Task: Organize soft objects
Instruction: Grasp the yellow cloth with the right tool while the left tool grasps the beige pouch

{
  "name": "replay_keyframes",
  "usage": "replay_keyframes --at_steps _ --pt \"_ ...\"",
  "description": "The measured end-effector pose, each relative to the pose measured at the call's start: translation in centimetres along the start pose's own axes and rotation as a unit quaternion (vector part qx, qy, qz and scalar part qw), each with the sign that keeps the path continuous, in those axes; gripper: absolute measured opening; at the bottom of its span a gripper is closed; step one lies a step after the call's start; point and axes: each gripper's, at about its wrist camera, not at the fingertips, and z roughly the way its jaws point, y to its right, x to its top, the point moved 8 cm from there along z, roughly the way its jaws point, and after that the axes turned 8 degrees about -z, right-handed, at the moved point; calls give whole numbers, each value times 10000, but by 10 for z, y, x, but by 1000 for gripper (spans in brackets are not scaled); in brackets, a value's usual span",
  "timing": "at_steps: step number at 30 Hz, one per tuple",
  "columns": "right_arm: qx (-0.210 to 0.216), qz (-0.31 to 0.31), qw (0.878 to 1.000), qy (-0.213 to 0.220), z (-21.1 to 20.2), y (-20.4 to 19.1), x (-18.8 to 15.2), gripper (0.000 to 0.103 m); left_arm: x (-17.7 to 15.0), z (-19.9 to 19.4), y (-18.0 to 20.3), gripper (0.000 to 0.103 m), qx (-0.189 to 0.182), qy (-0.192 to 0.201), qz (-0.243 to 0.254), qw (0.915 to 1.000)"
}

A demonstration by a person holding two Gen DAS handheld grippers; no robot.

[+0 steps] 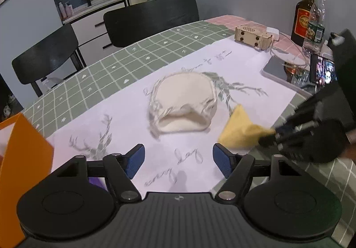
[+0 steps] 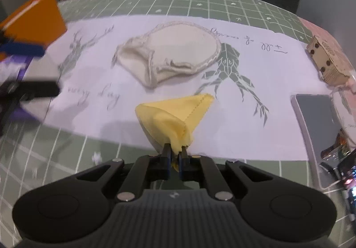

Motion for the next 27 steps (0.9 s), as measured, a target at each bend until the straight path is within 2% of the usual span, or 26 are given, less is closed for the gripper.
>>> replay_keyframes --at_steps 5,9,12,14,15,16,19,23,25,27 --pt "-41 -165 9998 -113 -4 0 -7 4 15 28 16 82 84 62 -64 9999" --pt "-74 -182 9997 -159 -7 9 -10 6 21 56 31 80 477 44 381 9981" --pt "-50 -13 9999 -136 -7 19 -12 11 23 72 38 76 583 60 534 9969" --pt "-60 103 9999 -90 -7 24 -12 26 26 81 42 75 562 163 520 9969" --pt "-54 164 9998 -67 -8 27 -12 41 27 85 44 75 561 167 527 9969" --pt "-47 197 9998 -21 -9 28 -12 51 28 90 45 70 579 141 543 9968" --pt "30 168 9999 16 -12 27 -10 69 29 104 45 60 687 7 562 9961" --pt "108 26 9999 90 -9 22 -9 73 29 117 44 53 583 -68 423 9974" --pt "32 -36 9999 159 -6 21 -7 73 28 118 44 40 471 -18 324 9984" --pt "-23 17 9998 171 -2 21 -6 71 29 118 44 33 390 -2 188 9991"
